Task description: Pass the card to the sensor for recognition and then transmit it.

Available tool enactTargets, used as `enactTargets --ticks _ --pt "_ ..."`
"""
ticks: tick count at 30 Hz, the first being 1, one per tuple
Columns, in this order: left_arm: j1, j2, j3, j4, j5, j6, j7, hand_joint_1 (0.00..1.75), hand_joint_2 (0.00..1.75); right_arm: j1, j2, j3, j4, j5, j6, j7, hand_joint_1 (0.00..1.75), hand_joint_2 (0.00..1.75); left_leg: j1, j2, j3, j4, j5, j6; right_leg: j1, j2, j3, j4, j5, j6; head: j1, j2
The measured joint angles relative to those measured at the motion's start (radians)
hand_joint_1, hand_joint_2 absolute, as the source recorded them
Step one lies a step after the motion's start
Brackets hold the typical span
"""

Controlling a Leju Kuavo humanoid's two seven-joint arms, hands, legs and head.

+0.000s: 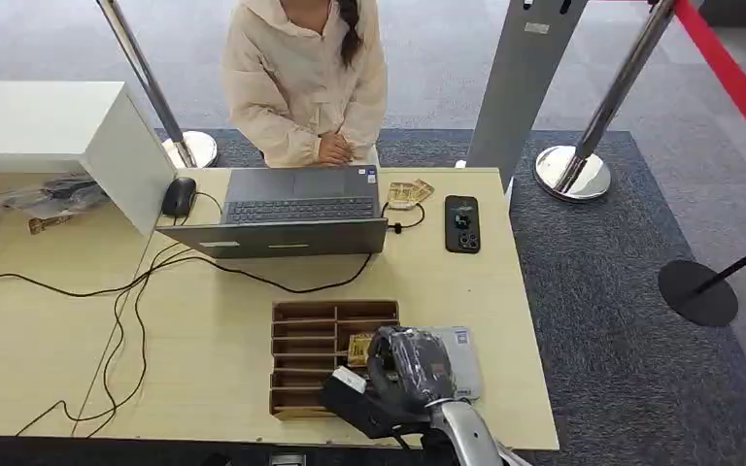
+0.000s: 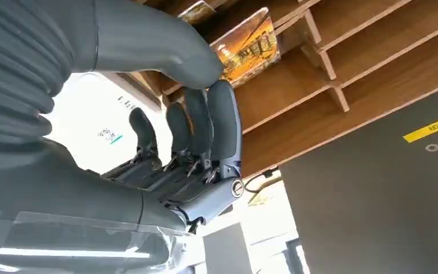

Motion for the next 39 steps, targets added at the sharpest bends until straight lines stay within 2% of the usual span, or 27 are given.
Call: enactTargets --ticks 3,5,10,23,32,33,37,39 --pt "0.000 0.000 0.000 0.000 0.001 0.000 0.000 0.00 0.00 0.000 -0.002 0.000 0.000 0.005 -0.003 -0.001 0.75 1.75 0.000 0.000 0.000 0.000 0.000 0.000 0.000 0.000 0.000 0.000 0.000 0.000 0.000 0.000" --pt "0.000 0.000 0.000 0.000 0.002 0.000 0.000 0.00 0.00 0.000 -0.004 0.000 0.000 0.008 -0.008 -0.003 0.73 1.75 0.000 0.000 0.000 0.000 0.000 0.000 0.000 0.000 0.000 0.000 0.000 0.000 0.000 0.000" --pt "0.000 0.000 0.000 0.000 0.001 0.000 0.000 0.00 0.00 0.000 -0.006 -0.001 0.000 0.013 -0.019 -0.007 0.73 1.75 0.000 0.000 0.000 0.000 0.000 0.000 0.000 0.000 0.000 0.000 0.000 0.000 0.000 0.000" --pt "0.000 0.000 0.000 0.000 -0.002 0.000 -0.004 0.00 0.00 0.000 -0.006 -0.001 0.003 0.021 -0.041 -0.025 0.91 1.75 0.000 0.000 0.000 0.000 0.000 0.000 0.000 0.000 0.000 0.000 0.000 0.000 0.000 0.000" --pt "0.000 0.002 0.000 0.000 -0.006 0.000 -0.008 0.00 0.00 0.000 -0.005 -0.002 0.011 0.018 -0.061 -0.038 0.89 1.75 0.000 0.000 0.000 0.000 0.000 0.000 0.000 0.000 0.000 0.000 0.000 0.000 0.000 0.000" --pt "0.000 0.002 0.000 0.000 -0.009 0.000 -0.009 0.00 0.00 0.000 -0.005 -0.003 0.013 0.014 -0.075 -0.044 0.94 1.75 0.000 0.000 0.000 0.000 0.000 0.000 0.000 0.000 0.000 0.000 0.000 0.000 0.000 0.000" --pt "0.000 0.003 0.000 0.000 -0.010 0.000 -0.010 0.00 0.00 0.000 -0.003 -0.008 0.018 0.014 -0.082 -0.050 0.93 1.75 0.000 0.000 0.000 0.000 0.000 0.000 0.000 0.000 0.000 0.000 0.000 0.000 0.000 0.000" --pt "0.000 0.005 0.000 0.000 -0.011 0.000 -0.010 0.00 0.00 0.000 -0.003 -0.012 0.021 0.014 -0.085 -0.054 0.82 1.75 0.000 0.000 0.000 0.000 0.000 0.000 0.000 0.000 0.000 0.000 0.000 0.000 0.000 0.000"
